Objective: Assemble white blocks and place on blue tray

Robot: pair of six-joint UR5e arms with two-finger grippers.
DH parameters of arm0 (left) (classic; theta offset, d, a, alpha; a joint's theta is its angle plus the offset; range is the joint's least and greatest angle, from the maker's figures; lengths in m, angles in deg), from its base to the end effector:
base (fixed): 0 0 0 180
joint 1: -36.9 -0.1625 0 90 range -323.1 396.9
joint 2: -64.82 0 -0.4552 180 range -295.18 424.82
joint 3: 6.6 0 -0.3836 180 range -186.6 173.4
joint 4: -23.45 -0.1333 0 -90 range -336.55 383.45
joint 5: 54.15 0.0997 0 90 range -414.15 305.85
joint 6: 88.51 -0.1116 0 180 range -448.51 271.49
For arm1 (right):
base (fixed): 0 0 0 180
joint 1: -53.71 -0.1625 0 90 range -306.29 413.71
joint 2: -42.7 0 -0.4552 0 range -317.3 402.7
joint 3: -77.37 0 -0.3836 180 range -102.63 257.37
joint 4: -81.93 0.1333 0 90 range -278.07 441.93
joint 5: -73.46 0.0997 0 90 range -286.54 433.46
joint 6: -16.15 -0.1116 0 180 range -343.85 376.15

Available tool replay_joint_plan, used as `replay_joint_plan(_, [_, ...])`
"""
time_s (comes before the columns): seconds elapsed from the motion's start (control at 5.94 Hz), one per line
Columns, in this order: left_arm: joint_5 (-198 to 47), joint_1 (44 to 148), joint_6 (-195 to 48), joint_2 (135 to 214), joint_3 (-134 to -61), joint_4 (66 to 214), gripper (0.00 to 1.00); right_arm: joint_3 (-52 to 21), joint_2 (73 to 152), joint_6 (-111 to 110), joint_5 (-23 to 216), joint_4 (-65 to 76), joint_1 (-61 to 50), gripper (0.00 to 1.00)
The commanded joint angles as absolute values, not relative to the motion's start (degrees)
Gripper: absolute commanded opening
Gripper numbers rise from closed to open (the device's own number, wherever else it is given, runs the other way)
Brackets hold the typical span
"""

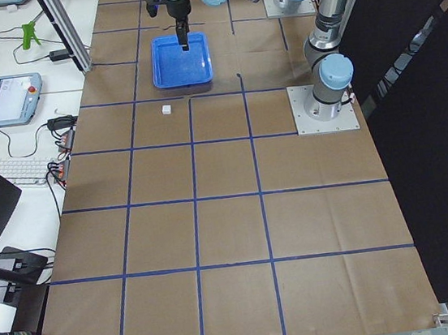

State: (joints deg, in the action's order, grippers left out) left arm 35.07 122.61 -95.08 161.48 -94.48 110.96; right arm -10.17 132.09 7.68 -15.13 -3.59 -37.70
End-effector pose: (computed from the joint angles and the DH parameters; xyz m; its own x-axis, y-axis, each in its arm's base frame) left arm -0.0947 -0.5394 0.4692 -0.9991 0.0392 0.0176 0.0398 0.9986 0.0340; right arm 0.1479 -0.4792 0.5140 -0.9921 0.1239 -0.0176 0.1229 0.9912 0.0490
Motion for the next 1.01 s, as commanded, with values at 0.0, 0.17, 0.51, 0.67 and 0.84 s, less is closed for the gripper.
replay_joint_plan(0.0, [34.97,121.72,-96.15,170.49,-94.93,99.63,1.0,-10.16,132.08,7.62,-15.13,-3.59,-37.7,1.0])
replay_joint_plan(0.17, [34.97,121.72,-96.94,174.82,-95.19,94.69,0.99,-10.16,132.08,7.8,-14.96,-3.59,-37.7,1.0])
replay_joint_plan(0.51, [35.06,121.63,-99.05,184.04,-96.59,84.32,0.99,-10.08,132.0,11.11,-14.87,-3.76,-37.61,1.0])
replay_joint_plan(0.67, [34.97,121.54,-100.97,185.91,-97.47,82.09,0.99,-10.08,132.0,19.75,-15.04,-6.55,-37.52,1.0])
replay_joint_plan(0.84, [35.06,121.45,-103.43,187.85,-97.66,80.94,0.99,-10.08,131.82,28.28,-14.87,-8.05,-37.35,1.0])
